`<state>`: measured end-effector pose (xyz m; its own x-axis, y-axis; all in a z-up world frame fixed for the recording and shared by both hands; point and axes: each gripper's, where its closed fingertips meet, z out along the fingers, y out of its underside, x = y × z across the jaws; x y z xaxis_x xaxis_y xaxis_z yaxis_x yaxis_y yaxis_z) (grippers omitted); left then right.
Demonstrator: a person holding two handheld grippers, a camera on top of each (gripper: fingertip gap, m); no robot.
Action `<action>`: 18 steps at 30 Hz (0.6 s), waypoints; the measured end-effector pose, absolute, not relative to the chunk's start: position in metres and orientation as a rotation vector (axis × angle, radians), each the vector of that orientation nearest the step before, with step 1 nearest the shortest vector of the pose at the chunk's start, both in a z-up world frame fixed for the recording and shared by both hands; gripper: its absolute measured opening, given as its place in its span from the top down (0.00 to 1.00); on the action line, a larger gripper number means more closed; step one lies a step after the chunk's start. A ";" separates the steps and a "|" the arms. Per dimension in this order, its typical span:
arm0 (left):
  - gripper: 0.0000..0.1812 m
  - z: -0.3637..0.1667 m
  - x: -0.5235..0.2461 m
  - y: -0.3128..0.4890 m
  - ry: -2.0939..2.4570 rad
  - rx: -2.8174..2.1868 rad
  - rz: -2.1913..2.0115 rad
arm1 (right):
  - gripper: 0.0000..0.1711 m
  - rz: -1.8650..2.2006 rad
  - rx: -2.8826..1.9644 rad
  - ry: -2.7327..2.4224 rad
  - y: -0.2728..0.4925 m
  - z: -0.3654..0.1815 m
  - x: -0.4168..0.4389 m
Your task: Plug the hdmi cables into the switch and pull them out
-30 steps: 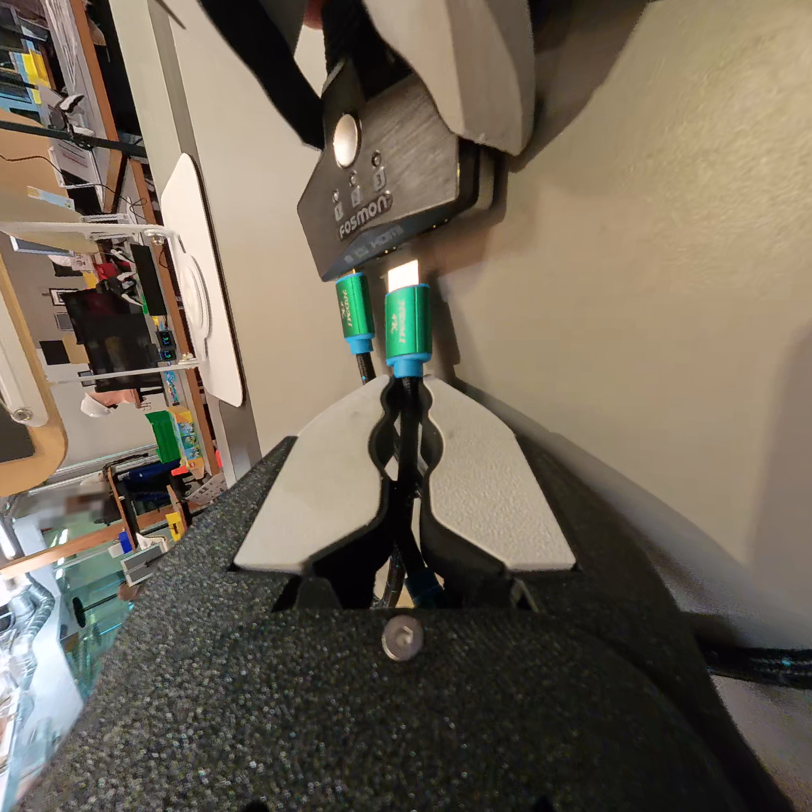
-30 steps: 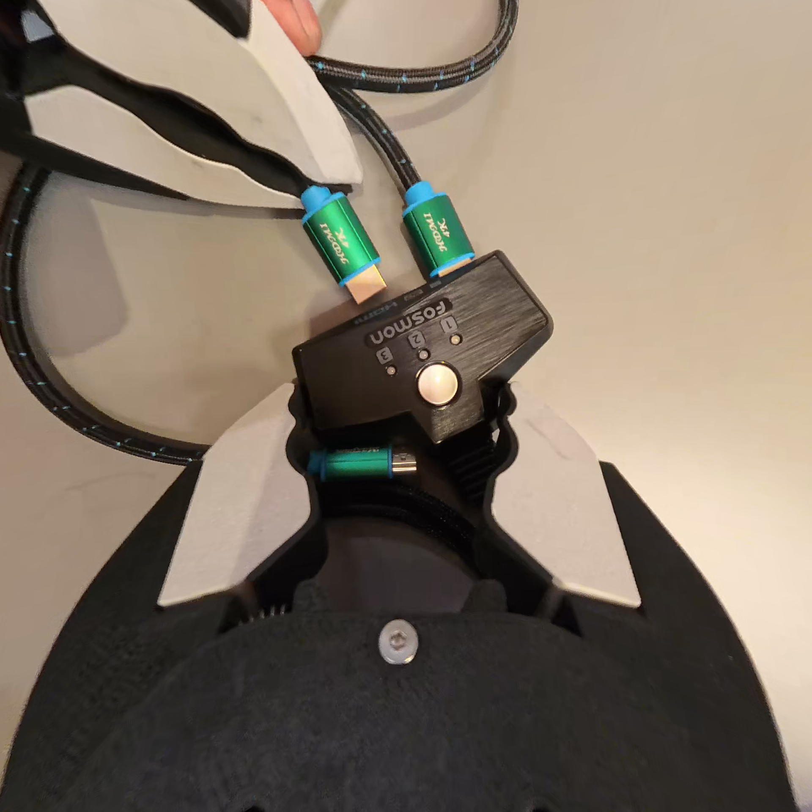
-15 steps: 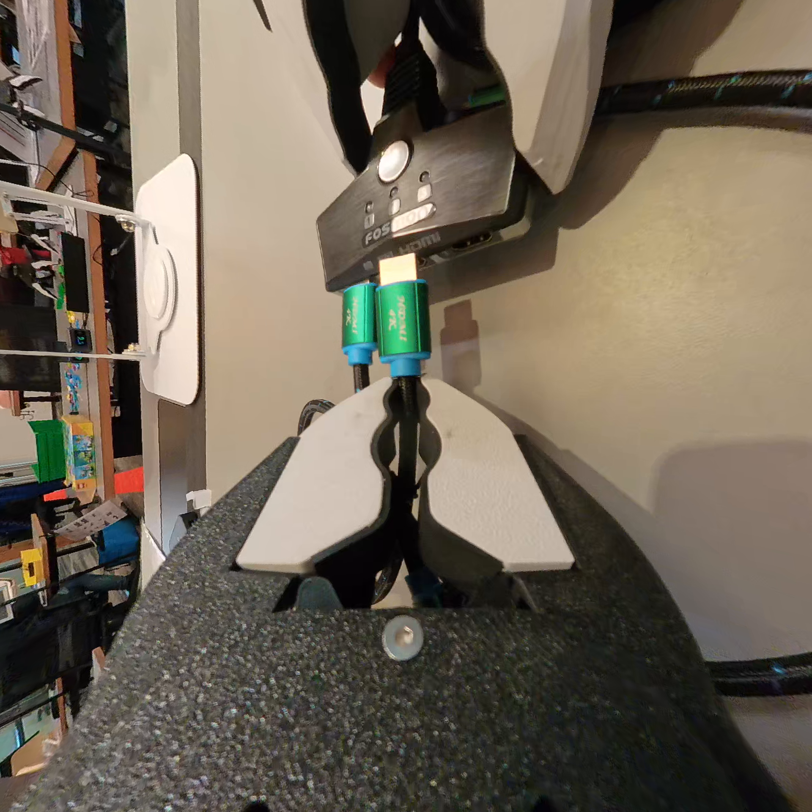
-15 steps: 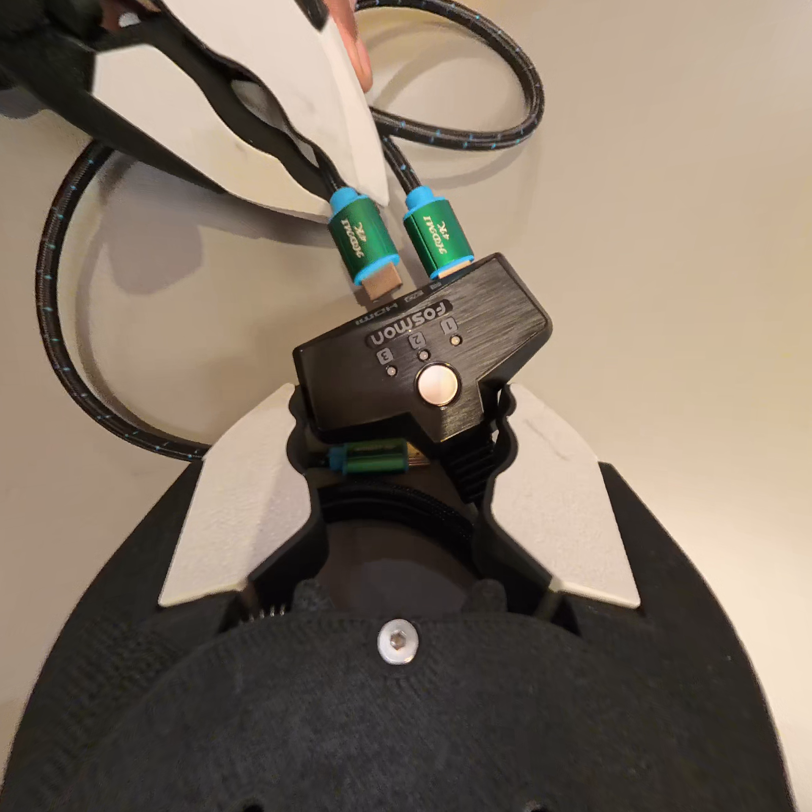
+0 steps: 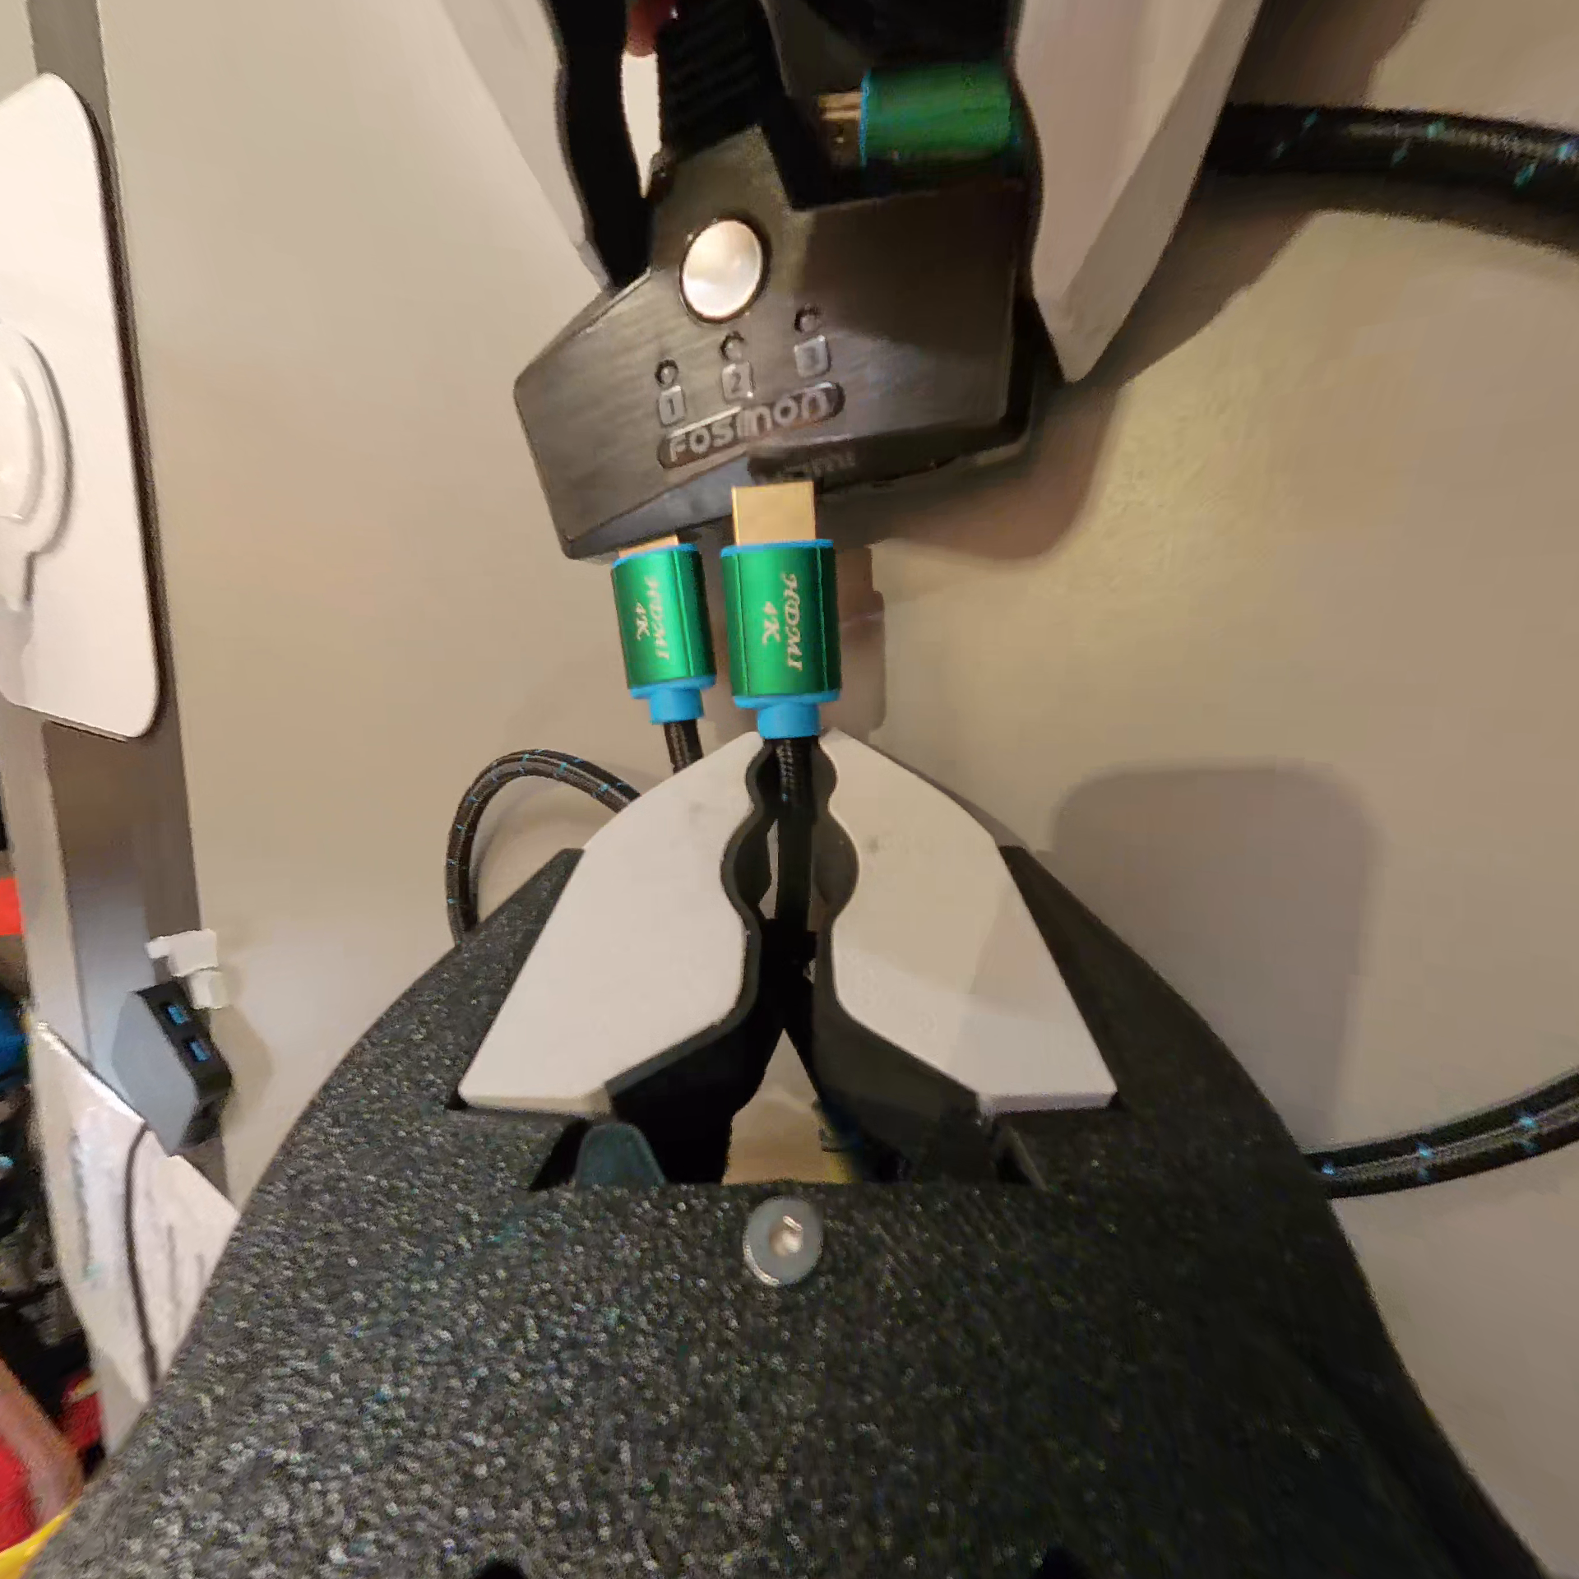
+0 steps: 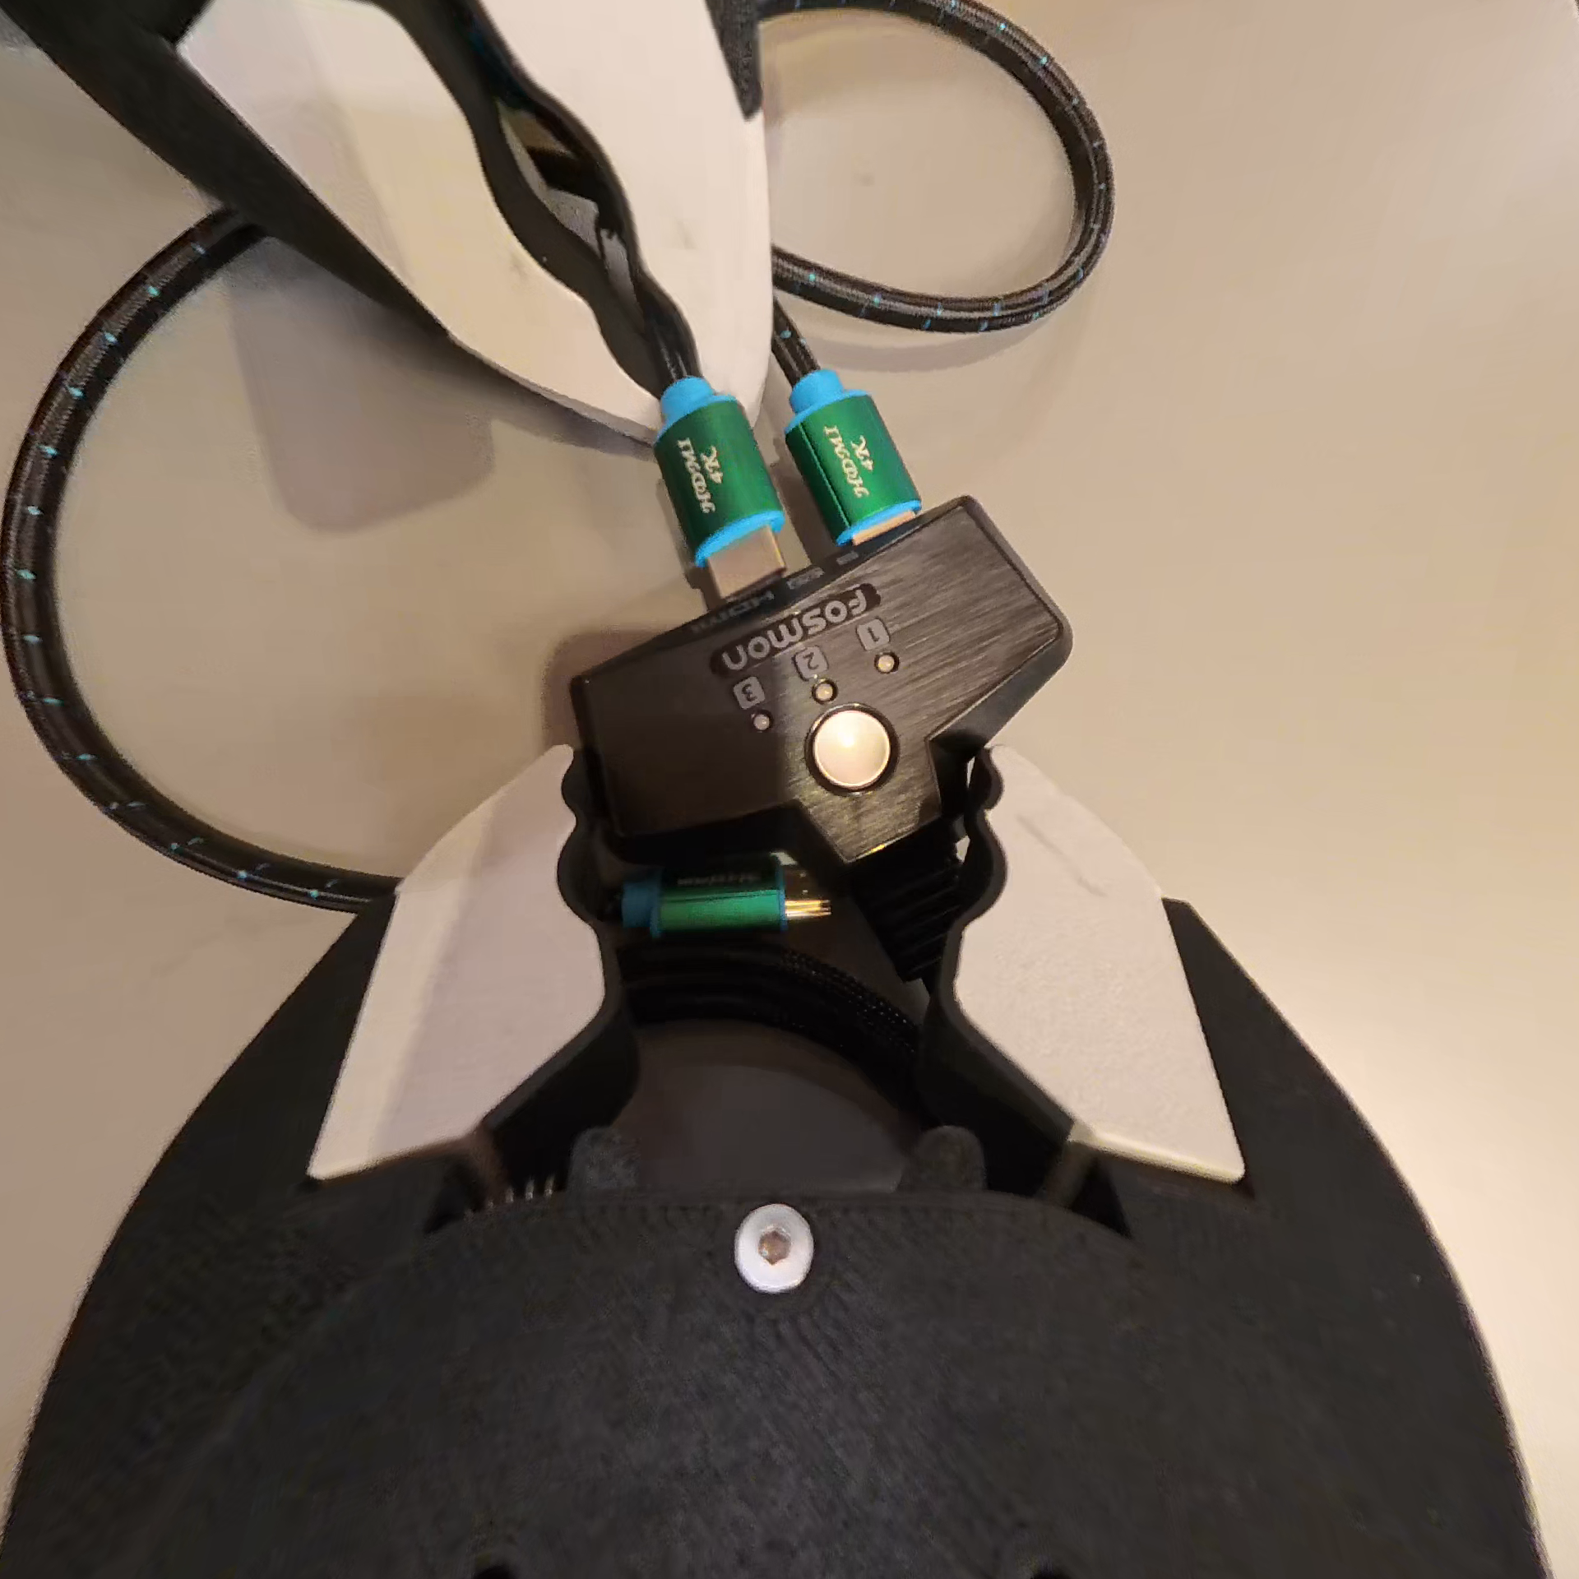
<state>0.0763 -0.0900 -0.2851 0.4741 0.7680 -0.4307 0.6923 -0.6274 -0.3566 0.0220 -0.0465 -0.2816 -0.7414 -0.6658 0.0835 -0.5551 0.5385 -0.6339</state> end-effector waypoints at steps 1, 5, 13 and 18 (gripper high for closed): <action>0.97 -0.285 0.076 -0.090 -1.315 -2.565 0.835 | 0.51 -0.985 -1.046 2.607 -0.047 -0.282 0.023; 0.97 -0.286 0.085 -0.087 -1.399 -2.596 0.685 | 0.51 -0.990 -1.079 2.597 -0.046 -0.280 0.026; 0.97 -0.274 0.102 -0.086 -1.621 -2.573 0.412 | 0.52 -1.131 -1.221 2.605 -0.050 -0.264 0.029; 0.97 -0.273 0.103 -0.090 -1.700 -2.644 0.342 | 0.52 -1.213 -1.229 2.582 -0.053 -0.258 0.032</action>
<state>0.1034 -0.0896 -0.2731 0.3984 0.8970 -0.1916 0.9014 -0.4215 -0.0992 0.0316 -0.0534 -0.2579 -0.6863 -0.6715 0.2796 -0.6437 0.3818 -0.6632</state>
